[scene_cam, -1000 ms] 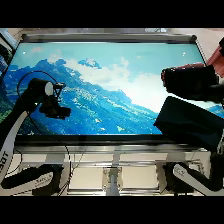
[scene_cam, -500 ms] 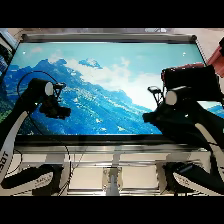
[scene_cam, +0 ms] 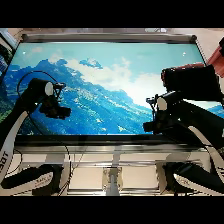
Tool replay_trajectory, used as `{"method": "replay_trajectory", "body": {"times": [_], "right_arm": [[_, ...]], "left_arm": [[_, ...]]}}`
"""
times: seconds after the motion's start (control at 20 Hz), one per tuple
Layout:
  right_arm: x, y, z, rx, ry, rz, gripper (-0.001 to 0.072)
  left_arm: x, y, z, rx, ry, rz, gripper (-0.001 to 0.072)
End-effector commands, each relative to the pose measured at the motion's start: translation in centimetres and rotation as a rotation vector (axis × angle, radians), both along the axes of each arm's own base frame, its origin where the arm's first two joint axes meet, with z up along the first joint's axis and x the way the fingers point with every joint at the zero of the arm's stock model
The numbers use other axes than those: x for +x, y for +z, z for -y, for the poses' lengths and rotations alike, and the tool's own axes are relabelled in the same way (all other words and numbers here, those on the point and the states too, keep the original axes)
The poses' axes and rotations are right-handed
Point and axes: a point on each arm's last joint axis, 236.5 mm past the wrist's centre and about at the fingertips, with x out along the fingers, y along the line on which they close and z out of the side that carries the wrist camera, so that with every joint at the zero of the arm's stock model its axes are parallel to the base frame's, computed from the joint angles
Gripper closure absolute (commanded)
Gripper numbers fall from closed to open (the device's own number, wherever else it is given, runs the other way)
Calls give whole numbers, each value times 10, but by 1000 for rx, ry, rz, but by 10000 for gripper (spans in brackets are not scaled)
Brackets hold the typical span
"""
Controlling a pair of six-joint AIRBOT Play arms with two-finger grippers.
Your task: Fold the clothes and pants, and hang the long-sleeved shirts on hangers.
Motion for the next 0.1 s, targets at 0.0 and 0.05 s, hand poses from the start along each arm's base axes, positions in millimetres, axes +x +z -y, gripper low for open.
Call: {"method": "replay_trajectory", "body": {"times": [0.0,0.05], "right_arm": [[-4,0,-4,12,-15,-15,681],[-4,0,-4,12,-15,-15,681]], "left_arm": [[0,0,0,0,0,0,334],[0,0,0,0,0,0,334]]}}
